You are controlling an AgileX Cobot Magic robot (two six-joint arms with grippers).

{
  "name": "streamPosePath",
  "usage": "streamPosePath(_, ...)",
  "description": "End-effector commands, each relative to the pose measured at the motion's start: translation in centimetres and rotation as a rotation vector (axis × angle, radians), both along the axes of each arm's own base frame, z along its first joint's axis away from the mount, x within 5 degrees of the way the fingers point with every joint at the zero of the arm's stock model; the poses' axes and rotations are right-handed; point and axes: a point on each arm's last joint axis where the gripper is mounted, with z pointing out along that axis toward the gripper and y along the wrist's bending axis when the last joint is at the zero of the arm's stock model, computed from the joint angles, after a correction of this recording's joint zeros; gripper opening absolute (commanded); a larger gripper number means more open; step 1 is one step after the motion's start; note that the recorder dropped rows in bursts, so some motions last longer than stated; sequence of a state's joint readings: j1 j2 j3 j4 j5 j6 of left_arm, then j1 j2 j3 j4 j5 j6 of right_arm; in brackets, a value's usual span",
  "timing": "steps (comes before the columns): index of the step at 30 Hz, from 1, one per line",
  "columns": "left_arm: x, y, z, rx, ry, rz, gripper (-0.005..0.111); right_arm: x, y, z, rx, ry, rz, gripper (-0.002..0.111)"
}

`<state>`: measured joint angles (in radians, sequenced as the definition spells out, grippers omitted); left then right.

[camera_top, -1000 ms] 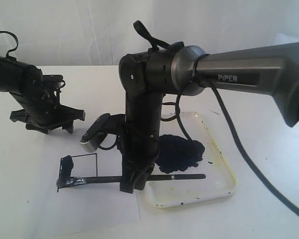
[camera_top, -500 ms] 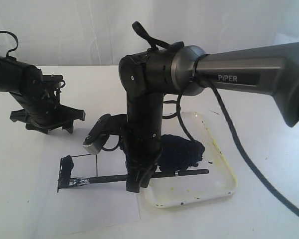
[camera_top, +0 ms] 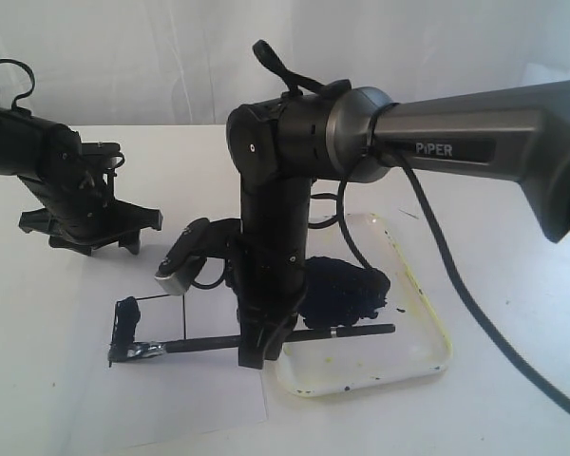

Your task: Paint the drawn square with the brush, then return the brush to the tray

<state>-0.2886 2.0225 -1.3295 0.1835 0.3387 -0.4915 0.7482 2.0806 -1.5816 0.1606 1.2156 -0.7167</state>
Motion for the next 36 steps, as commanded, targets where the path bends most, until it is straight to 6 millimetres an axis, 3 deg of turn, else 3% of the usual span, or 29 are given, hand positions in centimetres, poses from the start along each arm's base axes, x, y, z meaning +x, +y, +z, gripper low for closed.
streamPosePath(1,-0.6,0.2,-0.9,0.03,0.069,0.0,0.068,-0.2,0.0,0.5,0.012,0.004,-0.011,0.0)
streamPosePath(36,-0.6,0.2,-0.9,0.03,0.069,0.0,0.068,0.2,-1.2,0.0,-0.09,-0.054,-0.008,0.0)
